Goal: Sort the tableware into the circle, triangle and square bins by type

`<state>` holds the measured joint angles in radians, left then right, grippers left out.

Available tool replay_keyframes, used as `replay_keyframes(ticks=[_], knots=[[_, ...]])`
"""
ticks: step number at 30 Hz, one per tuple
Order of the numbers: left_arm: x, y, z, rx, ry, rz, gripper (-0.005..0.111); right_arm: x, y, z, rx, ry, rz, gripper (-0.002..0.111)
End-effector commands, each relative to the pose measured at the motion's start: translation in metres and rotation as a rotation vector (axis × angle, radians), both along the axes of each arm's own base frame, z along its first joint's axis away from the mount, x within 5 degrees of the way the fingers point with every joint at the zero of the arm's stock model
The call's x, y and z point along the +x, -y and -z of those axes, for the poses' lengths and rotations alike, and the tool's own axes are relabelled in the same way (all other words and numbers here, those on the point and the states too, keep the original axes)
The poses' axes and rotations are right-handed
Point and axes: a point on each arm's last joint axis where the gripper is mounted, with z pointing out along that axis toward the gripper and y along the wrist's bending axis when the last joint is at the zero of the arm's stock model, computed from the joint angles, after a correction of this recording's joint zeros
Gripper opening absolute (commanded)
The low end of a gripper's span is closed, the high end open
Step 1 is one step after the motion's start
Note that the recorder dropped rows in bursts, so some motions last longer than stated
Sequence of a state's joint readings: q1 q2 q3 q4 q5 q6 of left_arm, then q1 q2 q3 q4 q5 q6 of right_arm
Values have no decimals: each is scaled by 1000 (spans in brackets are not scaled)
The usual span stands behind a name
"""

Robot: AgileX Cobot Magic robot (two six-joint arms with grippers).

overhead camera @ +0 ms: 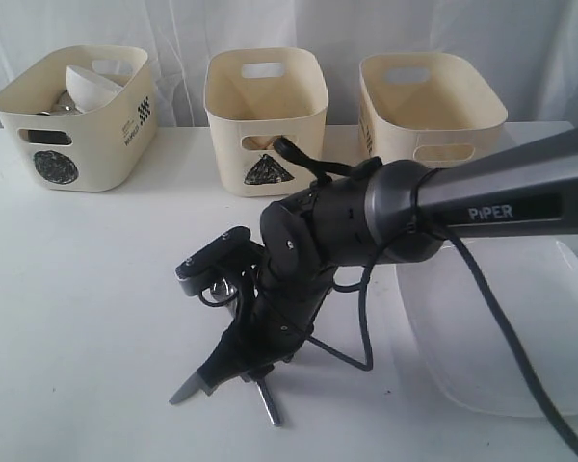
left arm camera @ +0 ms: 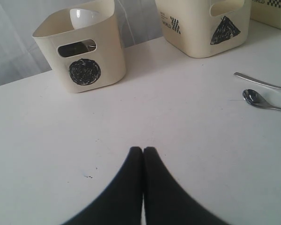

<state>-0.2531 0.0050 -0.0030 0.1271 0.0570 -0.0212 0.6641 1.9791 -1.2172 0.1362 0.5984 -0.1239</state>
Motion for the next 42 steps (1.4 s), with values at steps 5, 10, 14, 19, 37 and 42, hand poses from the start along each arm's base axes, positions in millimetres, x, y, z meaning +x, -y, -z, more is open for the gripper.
replay_keyframes(ticks=[5, 10, 14, 19, 37, 42], knots=[[0, 0, 0, -10, 3, 5, 0, 2, -3, 6, 4, -3, -5, 40], [0, 0, 0, -10, 3, 5, 0, 0, -4, 6, 13, -27, 10, 38], [0, 0, 0, -10, 3, 5, 0, -3, -3, 7, -1, -55, -7, 21], [0, 0, 0, -10, 3, 5, 0, -4, -4, 7, 16, -77, 14, 0], [0, 0, 0, -10, 3, 5, 0, -26, 56, -37, 224, 181, 272, 0], [0, 0, 0, -10, 3, 5, 0, -30, 47, -39, 229, 182, 238, 16]])
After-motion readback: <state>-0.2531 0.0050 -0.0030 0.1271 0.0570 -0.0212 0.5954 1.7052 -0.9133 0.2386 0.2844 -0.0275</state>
